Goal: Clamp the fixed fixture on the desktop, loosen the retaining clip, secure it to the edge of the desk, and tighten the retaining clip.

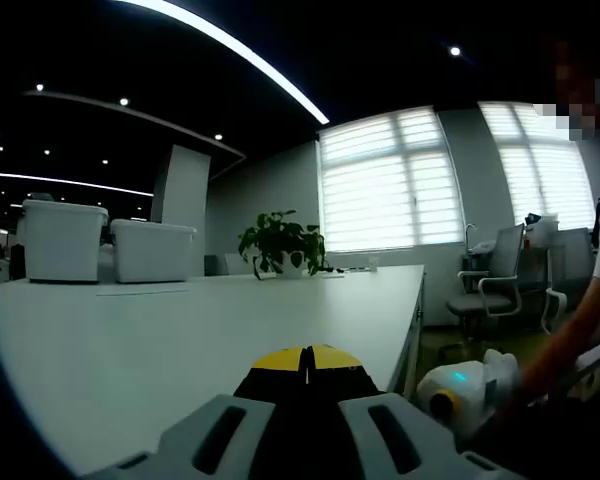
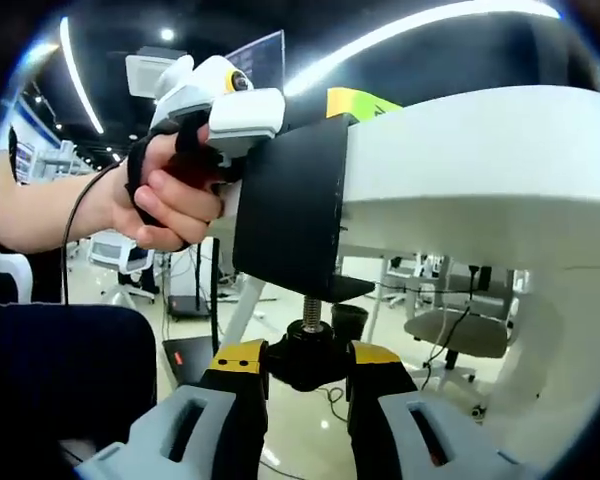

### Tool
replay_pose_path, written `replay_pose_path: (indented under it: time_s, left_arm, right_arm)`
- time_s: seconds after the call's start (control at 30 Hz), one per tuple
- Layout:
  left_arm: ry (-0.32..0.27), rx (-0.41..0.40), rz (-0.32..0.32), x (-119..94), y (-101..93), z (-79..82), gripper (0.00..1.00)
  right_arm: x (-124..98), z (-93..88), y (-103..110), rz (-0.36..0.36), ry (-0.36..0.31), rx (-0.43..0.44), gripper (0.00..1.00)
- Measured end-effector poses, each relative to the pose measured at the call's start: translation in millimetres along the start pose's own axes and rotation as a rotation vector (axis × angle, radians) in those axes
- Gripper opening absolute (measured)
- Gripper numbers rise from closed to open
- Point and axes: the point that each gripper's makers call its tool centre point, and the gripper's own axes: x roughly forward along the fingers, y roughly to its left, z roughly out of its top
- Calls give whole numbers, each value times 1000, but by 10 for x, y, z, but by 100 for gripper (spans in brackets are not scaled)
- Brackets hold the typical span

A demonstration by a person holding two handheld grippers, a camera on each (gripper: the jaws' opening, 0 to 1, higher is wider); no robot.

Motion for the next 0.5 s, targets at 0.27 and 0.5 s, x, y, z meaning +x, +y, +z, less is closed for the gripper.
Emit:
replay_pose_path:
  time_s: [0.27,0.5]
  left_arm:
    - [5,-9,-7,-9,-16,-5,1]
    - [4,-6,-5,-13,-20,-4,1]
  right_arm:
    - [-233,-75,-48,-214,94,29,43]
    - [-132,2,-241,-362,42,131,43]
